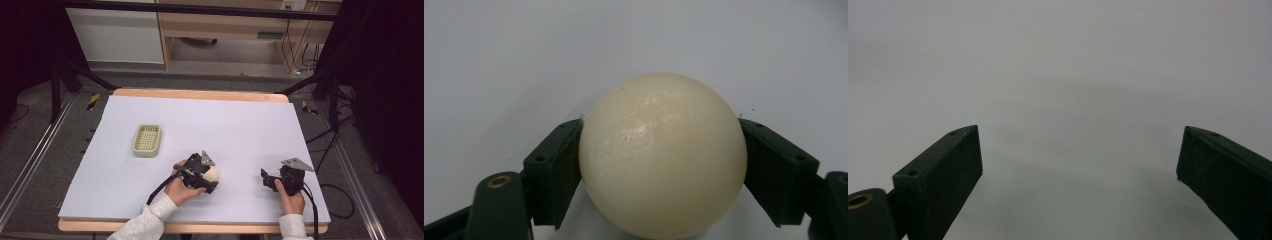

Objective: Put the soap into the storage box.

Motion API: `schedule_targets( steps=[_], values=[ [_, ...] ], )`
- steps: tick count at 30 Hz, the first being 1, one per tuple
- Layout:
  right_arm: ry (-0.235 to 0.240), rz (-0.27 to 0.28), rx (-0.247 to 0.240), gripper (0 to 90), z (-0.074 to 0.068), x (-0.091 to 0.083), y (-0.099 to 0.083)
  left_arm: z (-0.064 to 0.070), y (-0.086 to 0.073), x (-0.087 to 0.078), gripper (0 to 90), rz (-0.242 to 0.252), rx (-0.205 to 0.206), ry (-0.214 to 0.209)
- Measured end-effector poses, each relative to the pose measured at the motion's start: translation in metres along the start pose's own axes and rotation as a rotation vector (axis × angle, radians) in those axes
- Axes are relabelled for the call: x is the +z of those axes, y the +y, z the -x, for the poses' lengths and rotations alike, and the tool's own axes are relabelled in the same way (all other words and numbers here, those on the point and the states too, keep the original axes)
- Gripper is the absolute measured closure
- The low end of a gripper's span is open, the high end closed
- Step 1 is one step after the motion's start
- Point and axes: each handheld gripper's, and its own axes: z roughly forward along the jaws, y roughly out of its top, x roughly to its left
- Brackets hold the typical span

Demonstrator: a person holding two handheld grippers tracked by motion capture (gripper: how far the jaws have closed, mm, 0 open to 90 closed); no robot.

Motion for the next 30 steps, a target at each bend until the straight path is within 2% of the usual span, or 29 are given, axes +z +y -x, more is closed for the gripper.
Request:
schedule_targets(
  steps=[6, 13, 20, 30],
  values=[
    [0.000, 0.000, 0.001, 4.8, 0.000, 0.000, 0.000, -0.001, 0.000, -0.001, 22.8, -0.009, 0.006, -0.004],
    [-0.001, 0.001, -0.001, 4.8, 0.000, 0.000, 0.000, -0.002, 0.000, -0.003, 22.8, -0.025, 0.015, 0.010],
    [-0.001, 0.001, 0.000, 4.8, 0.000, 0.000, 0.000, -0.003, 0.001, -0.012, 22.9, -0.006, 0.006, 0.005],
    [-0.001, 0.001, 0.001, 4.8, 0.000, 0.000, 0.000, -0.005, 0.001, -0.030, 22.9, 0.012, 0.017, 0.005]
  ],
)
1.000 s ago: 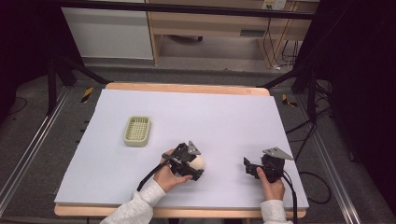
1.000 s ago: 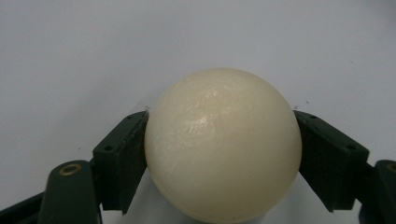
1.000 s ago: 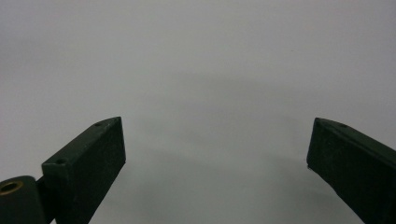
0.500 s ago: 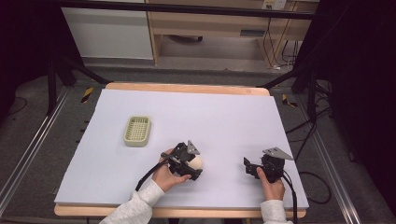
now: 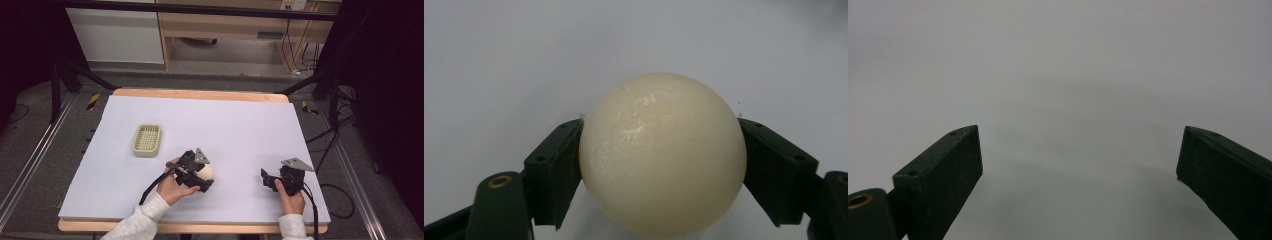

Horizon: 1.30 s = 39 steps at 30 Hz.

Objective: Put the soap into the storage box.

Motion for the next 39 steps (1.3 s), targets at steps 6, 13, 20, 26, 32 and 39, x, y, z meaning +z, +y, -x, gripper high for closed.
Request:
schedule_targets(
  steps=[6, 13, 20, 26, 32, 39],
  values=[
    [0.000, 0.000, 0.001, 4.8, 0.000, 0.000, 0.000, -0.004, -0.003, -0.009, 22.9, 0.004, -0.005, 0.002],
    [0.000, 0.000, 0.000, 4.8, 0.000, 0.000, 0.000, -0.009, -0.007, -0.018, 22.9, 0.013, -0.019, 0.015],
    [0.000, 0.000, 0.000, 4.8, 0.000, 0.000, 0.000, -0.017, -0.009, -0.028, 22.9, 0.035, -0.036, 0.026],
    [0.000, 0.000, 0.000, 4.8, 0.000, 0.000, 0.000, -0.023, -0.008, -0.037, 22.9, 0.036, -0.038, 0.046],
    [0.000, -0.001, 0.001, 4.8, 0.000, 0.000, 0.000, -0.032, -0.008, -0.050, 22.9, 0.058, -0.055, 0.059],
    [-0.001, -0.001, 0.000, 4.8, 0.000, 0.000, 0.000, -0.040, -0.007, -0.061, 22.9, 0.063, -0.059, 0.086]
  ],
)
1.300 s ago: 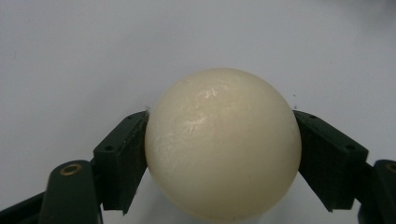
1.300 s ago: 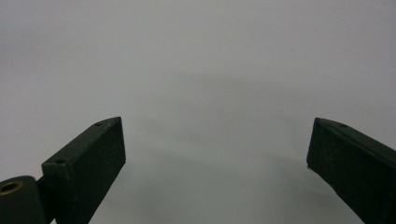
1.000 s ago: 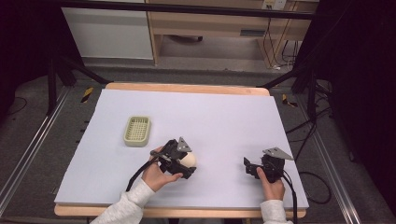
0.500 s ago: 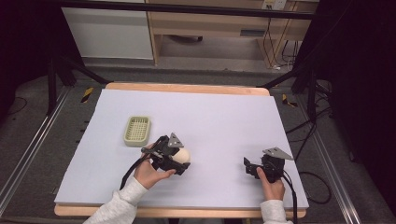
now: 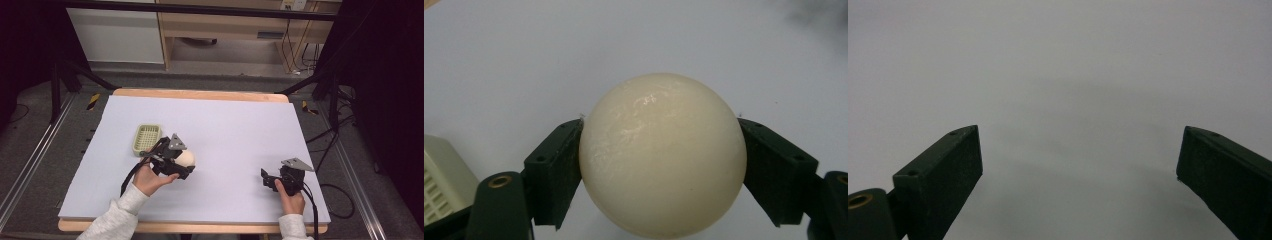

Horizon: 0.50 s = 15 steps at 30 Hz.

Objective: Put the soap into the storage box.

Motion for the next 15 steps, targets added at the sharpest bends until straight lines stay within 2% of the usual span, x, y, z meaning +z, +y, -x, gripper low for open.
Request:
schedule_targets(
  steps=[15],
  values=[
    [0.003, -0.001, 0.001, 4.8, 0.000, 0.000, 0.000, -0.020, 0.000, -0.013, 22.9, 0.006, -0.029, 0.030]
  ],
)
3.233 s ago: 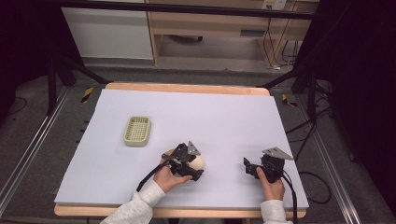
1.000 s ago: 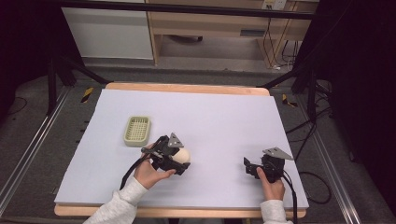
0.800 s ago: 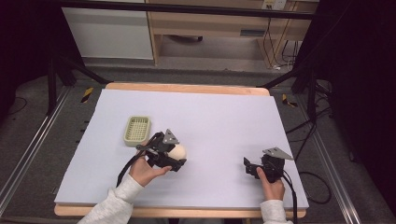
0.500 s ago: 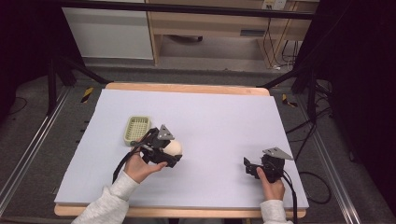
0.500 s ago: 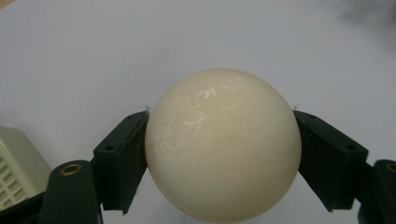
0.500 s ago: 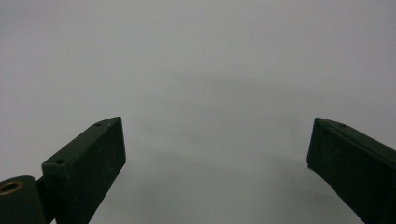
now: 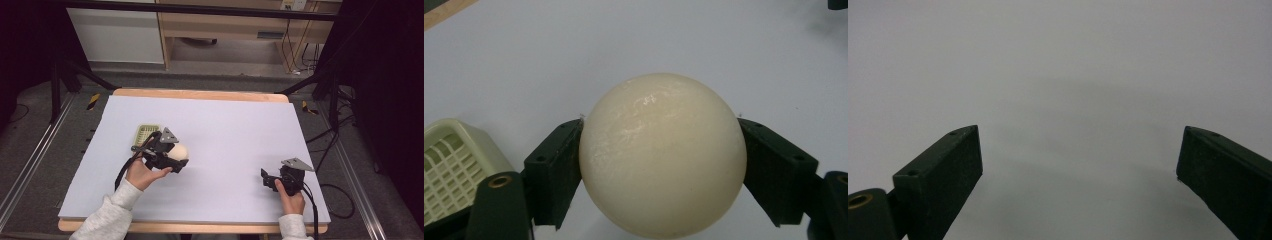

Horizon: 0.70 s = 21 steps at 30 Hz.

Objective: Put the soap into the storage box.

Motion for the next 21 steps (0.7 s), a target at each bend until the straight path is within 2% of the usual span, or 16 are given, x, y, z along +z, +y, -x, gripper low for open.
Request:
schedule_targets(
  steps=[16, 21],
  values=[
    [0.001, -0.001, -0.002, 4.8, 0.000, 0.000, 0.000, -0.024, -0.005, -0.010, 22.9, 0.012, -0.044, 0.033],
    [0.001, -0.001, -0.002, 4.8, 0.000, 0.000, 0.000, -0.032, -0.005, -0.013, 22.9, 0.016, -0.057, 0.057]
  ],
)
